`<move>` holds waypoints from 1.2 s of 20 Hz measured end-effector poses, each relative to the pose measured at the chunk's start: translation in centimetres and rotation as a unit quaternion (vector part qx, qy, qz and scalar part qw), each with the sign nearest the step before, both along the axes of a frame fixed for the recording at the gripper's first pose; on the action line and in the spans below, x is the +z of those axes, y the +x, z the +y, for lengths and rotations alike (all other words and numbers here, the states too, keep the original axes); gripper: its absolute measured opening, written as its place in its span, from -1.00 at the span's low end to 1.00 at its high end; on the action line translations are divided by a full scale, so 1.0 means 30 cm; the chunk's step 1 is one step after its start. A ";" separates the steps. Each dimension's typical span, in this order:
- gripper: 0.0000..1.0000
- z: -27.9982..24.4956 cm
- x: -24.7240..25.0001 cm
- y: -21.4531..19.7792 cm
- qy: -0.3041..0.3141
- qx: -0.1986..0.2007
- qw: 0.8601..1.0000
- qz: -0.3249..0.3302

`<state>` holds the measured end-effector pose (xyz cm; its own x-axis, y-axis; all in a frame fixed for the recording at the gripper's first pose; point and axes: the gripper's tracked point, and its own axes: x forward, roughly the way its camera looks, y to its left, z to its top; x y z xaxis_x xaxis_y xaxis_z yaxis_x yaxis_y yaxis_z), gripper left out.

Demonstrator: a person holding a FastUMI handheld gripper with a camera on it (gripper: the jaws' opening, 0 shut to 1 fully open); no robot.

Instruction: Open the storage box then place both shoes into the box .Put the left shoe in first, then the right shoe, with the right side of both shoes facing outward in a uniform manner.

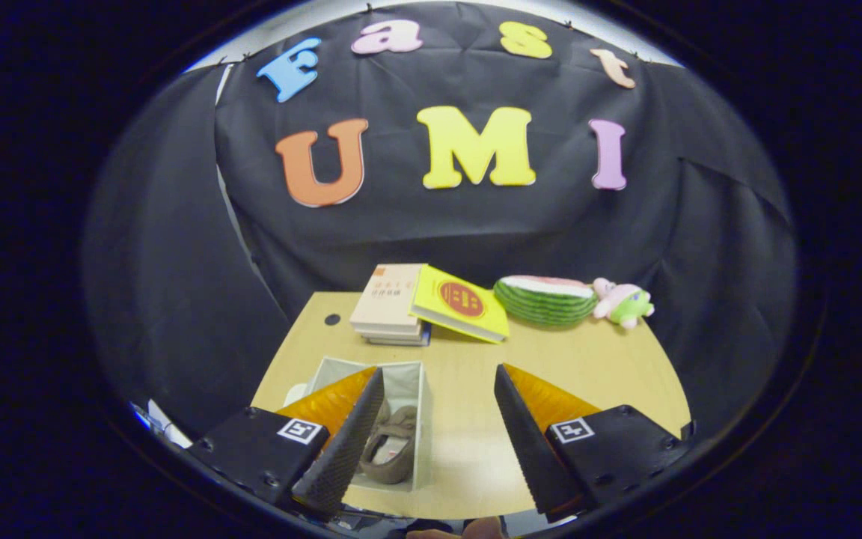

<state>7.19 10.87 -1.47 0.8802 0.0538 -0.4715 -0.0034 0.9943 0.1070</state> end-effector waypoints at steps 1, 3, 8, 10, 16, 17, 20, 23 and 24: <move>0.92 -0.025 0.043 -0.016 -0.002 -0.009 1.000 -0.021; 0.92 -0.067 0.106 -0.045 -0.007 -0.025 0.998 -0.057; 0.96 -0.151 0.215 -0.127 -0.006 -0.056 0.990 -0.133; 0.99 -0.173 0.237 -0.157 -0.004 -0.063 0.986 -0.151; 0.98 -0.194 0.213 -0.222 -0.011 -0.066 0.981 -0.183; 0.98 -0.186 0.195 -0.231 -0.009 -0.063 0.982 -0.179; 0.98 -0.198 0.160 -0.243 -0.011 -0.060 0.984 -0.170; 0.99 -0.206 0.161 -0.254 -0.008 -0.062 0.984 -0.170; 0.99 -0.208 0.156 -0.252 -0.010 -0.061 0.984 -0.170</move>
<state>-0.37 4.64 3.20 0.9865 -0.0685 -0.1489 0.0840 0.9914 0.1005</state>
